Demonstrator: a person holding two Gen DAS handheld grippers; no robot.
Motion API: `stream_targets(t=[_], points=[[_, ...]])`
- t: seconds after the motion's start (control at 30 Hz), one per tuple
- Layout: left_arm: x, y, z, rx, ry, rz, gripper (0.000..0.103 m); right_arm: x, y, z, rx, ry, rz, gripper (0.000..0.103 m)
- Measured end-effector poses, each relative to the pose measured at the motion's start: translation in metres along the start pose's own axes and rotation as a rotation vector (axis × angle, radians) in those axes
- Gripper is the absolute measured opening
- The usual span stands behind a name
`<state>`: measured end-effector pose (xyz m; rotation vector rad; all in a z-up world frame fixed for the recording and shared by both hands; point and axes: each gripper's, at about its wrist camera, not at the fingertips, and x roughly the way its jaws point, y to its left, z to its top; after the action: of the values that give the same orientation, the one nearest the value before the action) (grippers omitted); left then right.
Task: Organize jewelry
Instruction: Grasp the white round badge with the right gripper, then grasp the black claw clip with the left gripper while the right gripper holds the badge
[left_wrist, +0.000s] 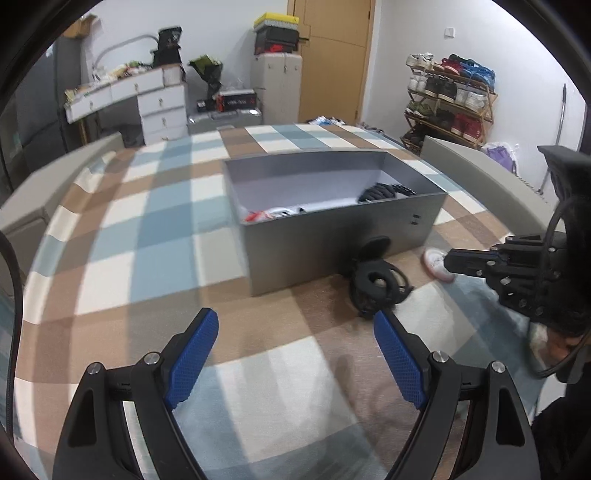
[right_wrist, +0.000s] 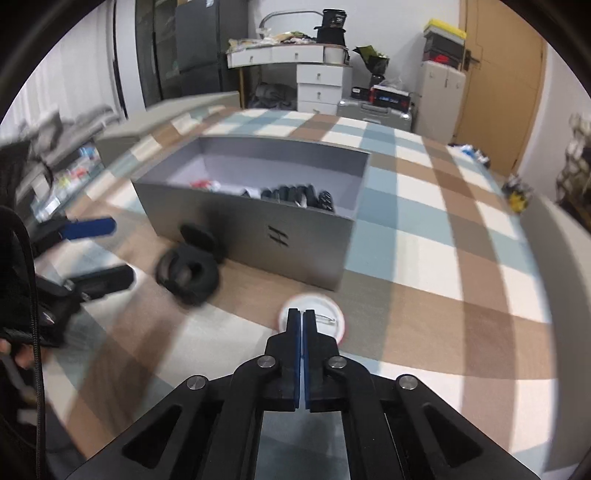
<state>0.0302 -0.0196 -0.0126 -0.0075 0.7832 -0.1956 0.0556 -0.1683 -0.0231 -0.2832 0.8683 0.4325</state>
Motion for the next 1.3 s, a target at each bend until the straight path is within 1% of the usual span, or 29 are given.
stream_targets(t=[0.07,0.1,0.17,0.23,0.27,0.33,0.43,0.5,0.53,0.63,0.67,0.7,0.73,0.8,0.93,1.13,1.2,1.3], points=[[0.000,-0.004,0.001,0.015,-0.003,0.013,0.083,-0.001,-0.004,-0.003,0.009,0.001,0.037,0.004],[0.000,-0.005,0.001,0.019,-0.005,0.019,0.083,-0.003,-0.006,-0.004,0.009,-0.001,0.042,0.004],[0.000,-0.005,0.001,0.012,-0.002,0.020,0.083,-0.008,-0.018,-0.005,0.037,-0.011,0.045,0.018],[0.002,-0.003,0.002,-0.006,0.007,0.009,0.083,-0.012,-0.029,-0.004,0.075,-0.023,0.056,0.043],[0.002,-0.002,0.003,-0.010,0.008,0.007,0.083,-0.012,-0.033,-0.004,0.083,-0.022,0.059,0.047],[0.003,-0.002,0.003,-0.010,0.009,0.007,0.083,-0.010,-0.033,-0.003,0.083,-0.014,0.056,0.051],[0.002,0.000,0.002,-0.017,0.004,0.008,0.083,0.004,-0.026,-0.001,0.056,0.039,0.051,0.053],[0.001,0.002,0.002,-0.024,0.003,0.000,0.083,0.010,-0.019,-0.001,0.022,0.052,0.030,0.059],[0.001,0.002,0.002,-0.028,0.003,-0.001,0.083,0.012,-0.015,0.001,0.006,0.054,0.015,0.059],[0.001,0.004,0.001,-0.034,0.002,-0.005,0.083,0.015,-0.013,0.006,-0.004,0.068,0.015,0.058],[0.001,0.004,0.001,-0.036,0.002,-0.011,0.083,0.016,-0.013,0.007,-0.001,0.067,0.019,0.054],[0.001,0.004,0.001,-0.038,0.002,-0.013,0.083,0.016,-0.013,0.007,0.001,0.068,0.032,0.043],[0.001,0.004,0.001,-0.039,0.000,-0.012,0.083,0.014,-0.012,0.006,-0.007,0.065,0.033,0.041],[0.000,0.004,0.001,-0.038,-0.003,-0.012,0.083,0.011,-0.008,0.003,-0.027,0.058,0.011,0.041],[0.000,0.001,0.002,-0.028,-0.008,-0.014,0.083,0.003,-0.008,-0.002,-0.018,0.012,0.020,0.041],[0.007,-0.013,0.007,-0.013,0.014,-0.064,0.083,-0.015,-0.017,-0.002,0.029,-0.046,0.047,0.041],[0.013,-0.019,0.009,0.004,0.031,-0.075,0.083,-0.018,-0.019,-0.002,0.042,-0.058,0.051,0.041],[0.023,-0.027,0.012,0.014,0.077,-0.089,0.083,-0.020,-0.023,-0.002,0.060,-0.068,0.061,0.041]])
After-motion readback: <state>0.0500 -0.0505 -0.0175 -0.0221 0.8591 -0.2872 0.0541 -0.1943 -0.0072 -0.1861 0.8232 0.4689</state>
